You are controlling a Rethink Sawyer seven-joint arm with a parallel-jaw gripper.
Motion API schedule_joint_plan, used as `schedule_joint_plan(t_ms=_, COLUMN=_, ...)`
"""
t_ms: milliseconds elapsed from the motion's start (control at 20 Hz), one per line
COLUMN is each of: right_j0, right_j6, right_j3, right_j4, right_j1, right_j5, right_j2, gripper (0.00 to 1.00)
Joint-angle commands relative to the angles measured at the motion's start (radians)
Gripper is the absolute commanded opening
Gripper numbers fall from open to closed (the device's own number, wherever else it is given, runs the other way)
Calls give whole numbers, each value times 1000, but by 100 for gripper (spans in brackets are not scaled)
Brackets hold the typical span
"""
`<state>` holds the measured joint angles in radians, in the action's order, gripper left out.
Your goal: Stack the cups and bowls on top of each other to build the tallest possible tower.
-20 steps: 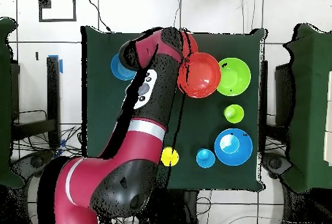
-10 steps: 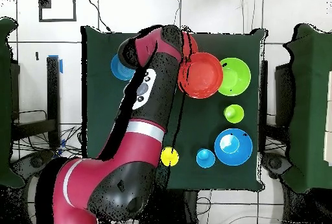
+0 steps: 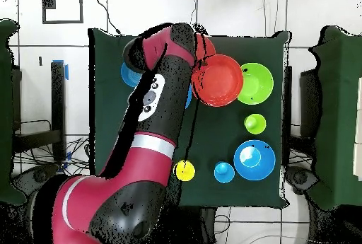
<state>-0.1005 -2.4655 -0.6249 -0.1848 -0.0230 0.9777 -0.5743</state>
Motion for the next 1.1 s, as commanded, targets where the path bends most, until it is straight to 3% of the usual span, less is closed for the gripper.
schedule_joint_plan(t_ms=50, right_j0=-34, right_j6=-97, right_j3=-4, right_j4=34, right_j1=-13, right_j5=139, right_j2=38, gripper=0)
schedule_joint_plan(t_ms=1100, right_j0=-96, right_j6=-225, right_j3=-30, right_j4=107, right_j1=7, right_j5=154, right_j2=-16, gripper=0)
